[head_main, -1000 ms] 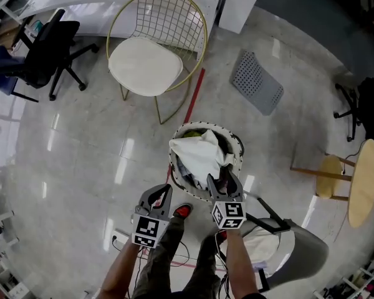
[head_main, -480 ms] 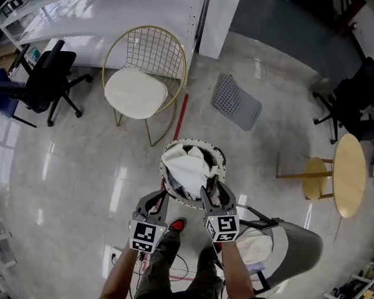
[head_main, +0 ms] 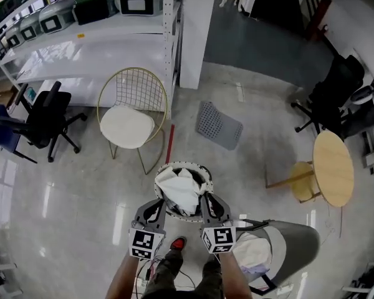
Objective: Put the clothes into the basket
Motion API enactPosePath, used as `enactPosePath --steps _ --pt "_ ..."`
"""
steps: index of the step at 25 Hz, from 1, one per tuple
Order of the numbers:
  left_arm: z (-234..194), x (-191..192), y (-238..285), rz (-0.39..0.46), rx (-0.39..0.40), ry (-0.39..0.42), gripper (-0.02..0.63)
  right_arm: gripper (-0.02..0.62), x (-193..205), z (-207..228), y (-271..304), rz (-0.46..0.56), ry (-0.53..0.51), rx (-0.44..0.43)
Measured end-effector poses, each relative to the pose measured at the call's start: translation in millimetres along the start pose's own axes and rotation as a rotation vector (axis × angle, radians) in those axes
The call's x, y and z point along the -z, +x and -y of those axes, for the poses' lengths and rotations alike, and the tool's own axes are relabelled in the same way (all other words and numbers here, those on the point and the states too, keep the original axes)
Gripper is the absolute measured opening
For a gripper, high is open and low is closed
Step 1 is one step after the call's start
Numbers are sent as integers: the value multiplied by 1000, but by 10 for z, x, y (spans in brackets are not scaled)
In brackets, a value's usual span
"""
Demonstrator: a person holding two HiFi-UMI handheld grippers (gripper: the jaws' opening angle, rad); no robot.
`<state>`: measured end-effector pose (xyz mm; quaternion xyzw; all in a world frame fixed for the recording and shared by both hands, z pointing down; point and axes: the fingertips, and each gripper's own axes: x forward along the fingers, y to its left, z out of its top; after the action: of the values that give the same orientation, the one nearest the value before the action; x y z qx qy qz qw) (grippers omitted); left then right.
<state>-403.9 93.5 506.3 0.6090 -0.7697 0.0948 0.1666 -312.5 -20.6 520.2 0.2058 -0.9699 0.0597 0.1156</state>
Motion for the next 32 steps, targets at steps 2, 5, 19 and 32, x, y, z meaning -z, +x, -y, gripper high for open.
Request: enactPosePath --steps 2,5,19,32 --pt "77 -138 -61 18 14 9 7 58 -126 4 -120 17 -1 12" --pt "143 -320 -130 44 22 39 7 50 -308 6 -266 39 -11 21" --pt "614 -845 -596 122 96 97 7 38 -814 -184 -1065 105 -53 47" --pt "861 -886 -535 143 177 97 6 38 -767 -48 -1296 103 -17 109"
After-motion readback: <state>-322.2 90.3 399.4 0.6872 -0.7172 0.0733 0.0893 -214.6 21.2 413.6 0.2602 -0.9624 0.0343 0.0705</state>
